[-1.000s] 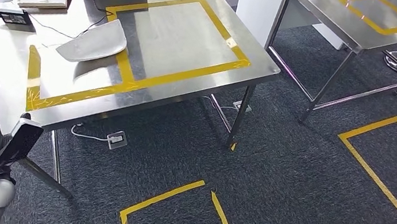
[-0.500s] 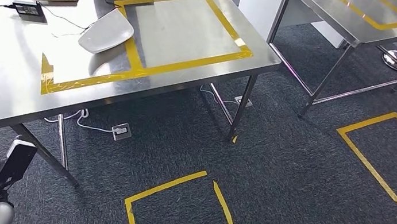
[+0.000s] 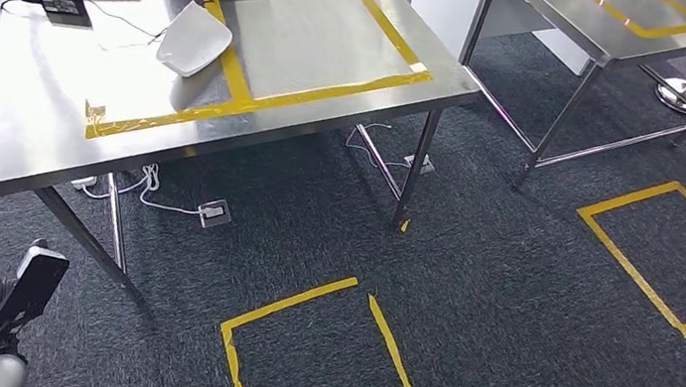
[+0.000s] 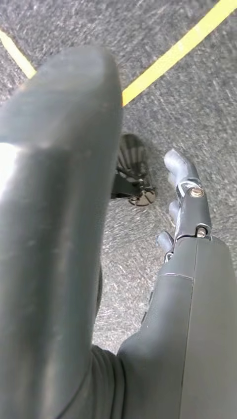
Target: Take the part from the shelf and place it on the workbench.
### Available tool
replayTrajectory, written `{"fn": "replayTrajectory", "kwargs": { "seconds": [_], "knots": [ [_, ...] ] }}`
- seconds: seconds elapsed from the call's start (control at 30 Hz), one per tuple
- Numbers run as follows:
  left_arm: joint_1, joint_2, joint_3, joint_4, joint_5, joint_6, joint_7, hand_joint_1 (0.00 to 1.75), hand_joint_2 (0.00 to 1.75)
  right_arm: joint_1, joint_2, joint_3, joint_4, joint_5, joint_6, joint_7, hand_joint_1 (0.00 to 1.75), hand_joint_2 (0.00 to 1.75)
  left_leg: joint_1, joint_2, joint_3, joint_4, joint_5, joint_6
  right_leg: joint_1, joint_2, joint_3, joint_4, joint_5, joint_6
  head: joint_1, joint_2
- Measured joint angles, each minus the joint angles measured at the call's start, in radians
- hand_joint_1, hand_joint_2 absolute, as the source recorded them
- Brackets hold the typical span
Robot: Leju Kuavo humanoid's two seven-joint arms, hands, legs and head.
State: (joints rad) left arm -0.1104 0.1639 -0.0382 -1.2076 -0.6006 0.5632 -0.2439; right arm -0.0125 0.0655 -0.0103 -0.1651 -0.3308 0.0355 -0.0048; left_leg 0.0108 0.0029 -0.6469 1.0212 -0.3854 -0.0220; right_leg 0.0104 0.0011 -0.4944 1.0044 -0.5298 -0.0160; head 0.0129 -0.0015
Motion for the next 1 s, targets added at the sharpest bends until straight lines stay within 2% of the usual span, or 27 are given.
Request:
{"fn": "replayTrajectory", "kwargs": {
  "seconds": [0.03, 0.07, 0.1, 0.17, 0.2, 0.23, 0.27, 0.3, 0.33, 0.37, 0.4, 0.43, 0.47, 0.53, 0.57, 0.6, 0.67, 0.73, 0.8, 0.9, 1.0],
  "knots": [
    [0.001, -0.001, 0.0, 0.001, 0.003, -0.009, 0.004, 0.0, 0.0, 0.0, 0.0, 0.0, 0.0, -0.001, 0.0, 0.002, 0.0, 0.0, 0.001, -0.001, -0.005, 0.003, -0.006, -0.006, -0.002, -0.002, -0.007, -0.005, 0.01, -0.007, 0.001, 0.0],
    [0.002, -0.002, 0.002, 0.004, 0.011, -0.027, 0.01, 0.0, 0.0, 0.0, 0.0, 0.0, 0.0, -0.002, 0.0, 0.004, 0.0, 0.0, 0.001, -0.002, -0.013, 0.02, -0.03, -0.01, -0.005, -0.003, -0.017, -0.009, 0.021, -0.014, 0.0, 0.0],
    [0.001, -0.004, 0.003, 0.012, 0.026, -0.056, 0.017, 0.0, 0.0, 0.001, 0.001, 0.0, 0.0, -0.002, 0.0, 0.006, 0.0, 0.0, 0.001, -0.003, -0.025, 0.056, -0.071, -0.014, -0.008, -0.005, -0.028, -0.013, 0.032, -0.019, 0.0, 0.0],
    [-0.003, -0.008, 0.005, 0.053, 0.075, -0.147, 0.033, 0.0, 0.0, 0.002, 0.0, 0.001, 0.0, 0.0, 0.001, 0.011, 0.0, 0.0, 0.002, -0.003, -0.051, 0.17, -0.163, -0.021, -0.008, -0.006, -0.053, -0.013, 0.05, -0.024, -0.001, 0.0],
    [-0.006, -0.012, 0.005, 0.091, 0.096, -0.188, 0.039, 0.0, 0.0, 0.002, 0.0, 0.002, 0.0, 0.003, 0.0, 0.014, 0.0, 0.0, 0.002, -0.003, -0.058, 0.226, -0.181, -0.024, -0.008, -0.006, -0.066, -0.012, 0.061, -0.023, -0.001, 0.0],
    [-0.012, -0.017, 0.005, 0.142, 0.109, -0.214, 0.042, 0.0, 0.0, 0.002, 0.001, 0.005, 0.0, 0.006, 0.0, 0.019, 0.0, 0.0, 0.002, -0.003, -0.057, 0.262, -0.174, -0.026, -0.008, -0.007, -0.079, -0.01, 0.071, -0.022, -0.001, 0.0],
    [-0.02, -0.024, 0.005, 0.202, 0.112, -0.221, 0.04, 0.0, 0.0, 0.002, 0.001, 0.008, 0.0, 0.009, -0.002, 0.023, 0.0, 0.0, 0.002, -0.003, -0.041, 0.27, -0.148, -0.026, -0.008, -0.007, -0.092, -0.007, 0.081, -0.021, -0.001, 0.0],
    [-0.028, -0.031, 0.005, 0.261, 0.111, -0.214, 0.035, 0.0, 0.0, 0.001, 0.001, 0.011, 0.0, 0.01, -0.002, 0.027, 0.0, 0.0, 0.002, -0.003, -0.009, 0.242, -0.118, -0.025, -0.009, -0.007, -0.104, -0.003, 0.089, -0.018, -0.001, 0.0],
    [-0.037, -0.038, 0.005, 0.316, 0.108, -0.202, 0.028, 0.0, 0.0, 0.001, 0.001, 0.013, 0.0, 0.011, -0.003, 0.03, 0.0, 0.0, 0.002, -0.003, 0.036, 0.184, -0.104, -0.023, -0.009, -0.007, -0.115, 0.002, 0.095, -0.015, -0.001, 0.0],
    [-0.046, -0.044, 0.006, 0.362, 0.107, -0.193, 0.021, 0.0, 0.0, 0.0, 0.001, 0.015, 0.0, 0.011, -0.003, 0.031, 0.0, 0.0, 0.001, -0.003, 0.086, 0.114, -0.108, -0.021, -0.008, -0.007, -0.124, 0.008, 0.1, -0.01, -0.001, 0.0],
    [-0.054, -0.05, 0.006, 0.4, 0.106, -0.187, 0.015, 0.0, 0.0, -0.001, 0.001, 0.017, 0.0, 0.011, -0.004, 0.031, 0.0, 0.0, -0.001, -0.003, 0.125, 0.053, -0.124, -0.016, -0.006, -0.008, -0.132, 0.013, 0.106, -0.005, 0.0, 0.0],
    [-0.063, -0.055, 0.006, 0.433, 0.106, -0.184, 0.012, 0.0, 0.0, -0.002, 0.001, 0.019, 0.0, 0.012, -0.004, 0.031, 0.0, 0.0, -0.002, -0.004, 0.147, 0.013, -0.143, -0.01, -0.005, -0.008, -0.137, 0.017, 0.111, 0.0, 0.0, 0.0],
    [-0.07, -0.059, 0.006, 0.461, 0.105, -0.183, 0.01, 0.0, 0.44, -0.003, 0.001, 0.021, 0.0, 0.012, -0.004, 0.031, 0.0, 0.0, -0.004, -0.004, 0.154, -0.006, -0.152, -0.003, -0.004, -0.009, -0.141, 0.018, 0.116, 0.006, 0.0, 0.0],
    [-0.078, -0.065, 0.006, 0.503, 0.105, -0.183, 0.008, 0.0, 1.31, -0.003, 0.0, 0.024, 0.0, 0.013, -0.004, 0.031, 0.0, 0.0, -0.004, -0.003, 0.147, -0.011, -0.151, 0.007, -0.003, -0.009, -0.143, 0.015, 0.11, 0.001, 0.0, 0.0],
    [-0.081, -0.068, 0.006, 0.518, 0.103, -0.182, 0.012, 0.0, 1.75, -0.003, 0.0, 0.025, 0.0, 0.013, -0.004, 0.031, 0.0, 0.44, -0.005, -0.003, 0.146, -0.013, -0.149, 0.01, -0.002, -0.009, -0.143, 0.014, 0.104, -0.005, 0.0, 0.0],
    [-0.085, -0.071, 0.006, 0.533, 0.098, -0.183, 0.025, 0.0, 1.75, -0.003, 0.0, 0.025, 0.0, 0.014, -0.004, 0.031, 0.0, 0.87, -0.005, -0.003, 0.145, -0.013, -0.147, 0.014, -0.002, -0.009, -0.142, 0.012, 0.098, -0.012, 0.0, 0.0],
    [-0.095, -0.076, 0.007, 0.576, 0.075, -0.193, 0.091, 0.0, 1.75, -0.004, 0.0, 0.026, 0.0, 0.016, -0.002, 0.03, 0.0, 1.75, -0.009, -0.002, 0.144, -0.013, -0.143, 0.02, -0.004, -0.009, -0.14, 0.007, 0.116, -0.013, 0.0, 0.0],
    [-0.101, -0.082, 0.01, 0.655, 0.047, -0.227, 0.199, 0.0, 1.75, -0.004, 0.0, 0.03, 0.0, 0.025, -0.002, 0.032, 0.0, 1.75, -0.011, 0.0, 0.143, -0.011, -0.141, 0.022, -0.007, -0.007, -0.139, 0.001, 0.138, -0.001, 0.0, 0.0],
    [-0.093, -0.086, 0.015, 0.746, 0.036, -0.288, 0.307, 0.0, 1.75, -0.004, 0.0, 0.038, 0.0, 0.036, -0.001, 0.04, 0.0, 1.75, -0.012, 0.005, 0.142, -0.011, -0.14, 0.023, -0.009, -0.003, -0.139, -0.001, 0.145, 0.01, 0.0, 0.0],
    [-0.046, -0.092, 0.034, 0.855, 0.056, -0.374, 0.455, 0.0, 1.75, -0.004, -0.001, 0.052, 0.0, 0.046, -0.006, 0.064, 0.0, 1.75, -0.012, 0.011, 0.142, -0.01, -0.141, 0.023, -0.009, 0.002, -0.141, -0.001, 0.147, 0.012, 0.0, 0.0],
    [0.019, -0.101, 0.064, 0.918, 0.102, -0.4, 0.559, 0.0, 1.75, -0.003, -0.002, 0.057, -0.002, 0.05, -0.028, 0.102, 0.0, 1.75, -0.012, 0.01, 0.141, -0.01, -0.142, 0.023, -0.008, 0.003, -0.143, -0.001, 0.145, 0.016, 0.0, 0.0]
  ]
}}
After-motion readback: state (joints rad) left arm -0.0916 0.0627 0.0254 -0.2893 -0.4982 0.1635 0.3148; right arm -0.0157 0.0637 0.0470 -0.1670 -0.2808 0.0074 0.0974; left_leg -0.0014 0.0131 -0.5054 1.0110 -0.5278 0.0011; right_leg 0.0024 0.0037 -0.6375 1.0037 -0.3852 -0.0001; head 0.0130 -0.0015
